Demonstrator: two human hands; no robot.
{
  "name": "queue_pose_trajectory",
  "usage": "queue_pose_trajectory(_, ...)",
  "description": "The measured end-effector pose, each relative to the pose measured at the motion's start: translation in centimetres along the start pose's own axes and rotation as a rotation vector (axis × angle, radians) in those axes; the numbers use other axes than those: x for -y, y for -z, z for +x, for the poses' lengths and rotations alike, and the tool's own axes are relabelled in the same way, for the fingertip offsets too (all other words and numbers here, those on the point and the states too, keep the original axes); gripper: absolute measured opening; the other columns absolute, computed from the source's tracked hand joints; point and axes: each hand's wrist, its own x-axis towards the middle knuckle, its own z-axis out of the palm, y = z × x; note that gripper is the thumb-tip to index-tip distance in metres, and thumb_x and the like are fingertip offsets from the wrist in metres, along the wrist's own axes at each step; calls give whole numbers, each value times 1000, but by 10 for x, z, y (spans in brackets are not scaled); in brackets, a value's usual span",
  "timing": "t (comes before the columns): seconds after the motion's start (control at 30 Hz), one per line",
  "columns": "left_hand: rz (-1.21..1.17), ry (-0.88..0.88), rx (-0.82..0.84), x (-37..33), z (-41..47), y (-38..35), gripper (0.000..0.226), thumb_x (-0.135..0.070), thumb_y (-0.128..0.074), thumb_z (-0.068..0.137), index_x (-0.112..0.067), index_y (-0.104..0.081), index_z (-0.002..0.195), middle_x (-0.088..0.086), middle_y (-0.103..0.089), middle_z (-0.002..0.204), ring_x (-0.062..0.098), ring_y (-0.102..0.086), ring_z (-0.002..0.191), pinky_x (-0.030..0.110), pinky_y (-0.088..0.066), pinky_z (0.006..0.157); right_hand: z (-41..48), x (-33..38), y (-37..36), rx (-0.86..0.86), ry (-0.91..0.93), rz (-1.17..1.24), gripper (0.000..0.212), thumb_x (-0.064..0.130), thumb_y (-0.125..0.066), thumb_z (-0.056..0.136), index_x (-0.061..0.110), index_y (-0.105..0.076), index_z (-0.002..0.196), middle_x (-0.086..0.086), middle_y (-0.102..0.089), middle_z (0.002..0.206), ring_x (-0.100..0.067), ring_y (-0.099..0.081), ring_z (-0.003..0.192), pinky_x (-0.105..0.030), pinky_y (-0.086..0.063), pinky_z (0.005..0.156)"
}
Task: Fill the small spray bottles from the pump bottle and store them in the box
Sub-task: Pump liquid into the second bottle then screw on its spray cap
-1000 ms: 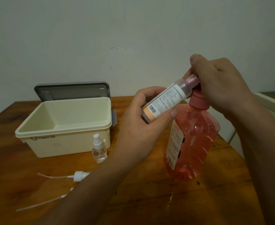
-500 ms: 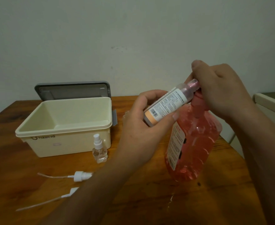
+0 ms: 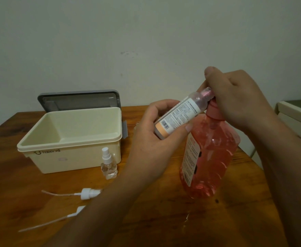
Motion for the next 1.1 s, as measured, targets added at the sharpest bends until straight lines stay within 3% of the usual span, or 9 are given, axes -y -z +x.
queue_pose_trajectory(0.1,15,-7,13,-3,0,1,38,-17,-72,81,-37,-51,107,-30,-59,93,-9,-61,94,8,-50,65,0,7,4,16,-13,-17,58,38,-30,104,12,-71,72,6,-62,53,-5,-52,53,-22,-39,51)
queue_pose_trajectory(0.17,9,-10,8,-4,0,1,39,-18,-71,80,-37,-51,108,-27,-60,94,-8,-62,95,8,-50,66,2,12,8,27,-18,-29,60,44,-28,104,17,-72,75,5,-64,63,-5,-55,57,-25,-38,56)
queue_pose_trajectory(0.27,4,-14,0,-3,1,1,39,-18,-72,80,-35,-51,109,-21,-60,95,-6,-62,95,9,-50,66,2,11,6,14,-13,-35,63,49,-26,104,19,-73,74,7,-62,61,4,-54,51,-25,-35,55)
queue_pose_trajectory(0.43,23,-6,10,0,0,1,39,-15,-72,80,-36,-52,106,-30,-60,93,-7,-62,92,8,-50,65,-4,3,2,10,-7,-33,70,53,-22,103,16,-74,75,-1,-65,62,-12,-60,61,-27,-40,58)
queue_pose_trajectory(0.6,15,-12,-5,-2,1,0,39,-17,-72,81,-33,-52,111,-25,-61,95,-8,-62,94,8,-50,65,2,16,9,67,-21,-45,79,65,-11,97,24,-74,72,9,-64,58,-1,-59,60,-23,-37,61)
queue_pose_trajectory(0.73,16,-12,-3,-2,1,1,39,-17,-72,81,-30,-53,112,-21,-61,95,-5,-62,94,9,-51,66,3,8,5,9,-14,-29,70,52,-19,104,19,-74,73,6,-63,59,3,-57,53,-17,-39,54)
queue_pose_trajectory(0.8,27,-6,5,-2,0,0,38,-18,-72,80,-33,-52,109,-27,-60,94,-7,-62,94,8,-50,65,0,3,3,0,-16,-38,64,40,-24,105,13,-74,76,2,-64,60,-4,-59,56,-17,-41,49)
queue_pose_trajectory(0.93,25,-6,9,0,0,0,37,-17,-72,80,-36,-52,106,-31,-60,92,-8,-62,93,8,-50,65,1,2,2,19,-26,-17,60,34,-27,104,4,-71,79,-4,-68,68,-22,-60,65,-28,-42,57)
queue_pose_trajectory(1.1,9,-13,-5,-2,2,0,39,-16,-71,82,-31,-52,112,-17,-60,99,-3,-62,96,10,-51,67,6,9,6,-1,-16,-5,57,31,-29,102,5,-71,74,-1,-68,68,-12,-52,58,-28,-39,54)
